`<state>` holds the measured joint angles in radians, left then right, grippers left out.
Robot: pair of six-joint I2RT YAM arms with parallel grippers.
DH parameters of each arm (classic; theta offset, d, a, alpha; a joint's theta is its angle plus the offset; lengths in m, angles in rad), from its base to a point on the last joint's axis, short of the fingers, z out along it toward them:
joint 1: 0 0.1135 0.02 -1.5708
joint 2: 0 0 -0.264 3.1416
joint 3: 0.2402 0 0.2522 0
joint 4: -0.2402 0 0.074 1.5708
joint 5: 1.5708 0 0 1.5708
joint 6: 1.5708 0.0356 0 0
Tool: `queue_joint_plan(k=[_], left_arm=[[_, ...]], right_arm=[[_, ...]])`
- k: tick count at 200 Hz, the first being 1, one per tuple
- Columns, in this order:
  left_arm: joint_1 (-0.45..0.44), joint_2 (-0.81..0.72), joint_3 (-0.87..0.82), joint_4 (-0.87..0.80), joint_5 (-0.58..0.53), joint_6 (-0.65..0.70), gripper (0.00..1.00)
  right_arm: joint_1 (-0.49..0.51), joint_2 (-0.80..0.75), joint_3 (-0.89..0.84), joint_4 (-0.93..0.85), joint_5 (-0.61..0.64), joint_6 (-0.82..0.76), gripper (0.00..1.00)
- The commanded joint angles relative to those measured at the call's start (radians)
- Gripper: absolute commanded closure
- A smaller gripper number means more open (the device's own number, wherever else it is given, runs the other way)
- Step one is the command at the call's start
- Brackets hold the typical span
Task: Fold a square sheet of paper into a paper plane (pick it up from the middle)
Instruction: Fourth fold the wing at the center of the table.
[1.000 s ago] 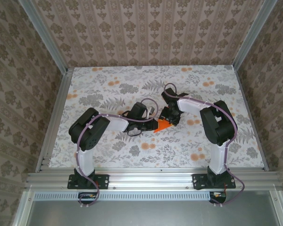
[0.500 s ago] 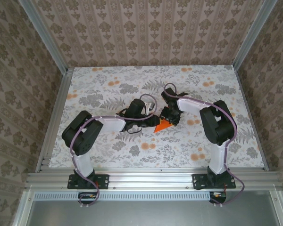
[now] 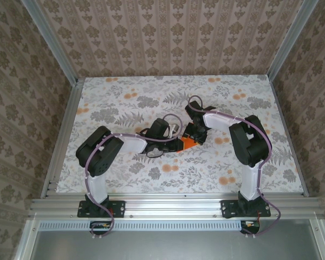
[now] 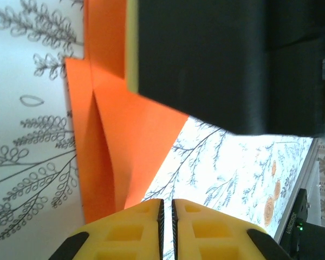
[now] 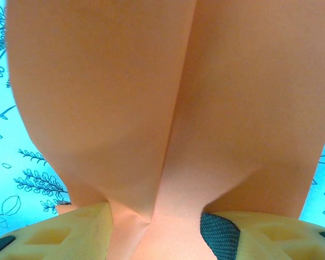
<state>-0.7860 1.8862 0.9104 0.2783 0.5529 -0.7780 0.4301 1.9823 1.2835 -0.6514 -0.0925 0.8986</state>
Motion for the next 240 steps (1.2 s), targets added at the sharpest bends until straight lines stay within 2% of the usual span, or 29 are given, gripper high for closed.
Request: queue_joint_plan(k=[1,136,218,240], left_arm=[[-0.004,0.019,0.022,-0.034,0.010,0.018,0.86],[-0.004,0.028,0.033,-0.178,-0.114,0.056,0.91],[-0.016,0.038,0.015,-0.261,-0.131,0.081,0.92],[-0.008,-0.002,0.001,-0.238,-0.096,0.070,0.91]], right_arm=[[-0.031,0.194,-0.113,-0.123,0.204,0.012,0.43],[-0.031,0.196,-0.113,-0.125,0.209,0.010,0.43],[-0.031,0.199,-0.113,-0.126,0.211,0.008,0.43],[-0.031,0.198,-0.113,-0.128,0.212,0.006,0.43]])
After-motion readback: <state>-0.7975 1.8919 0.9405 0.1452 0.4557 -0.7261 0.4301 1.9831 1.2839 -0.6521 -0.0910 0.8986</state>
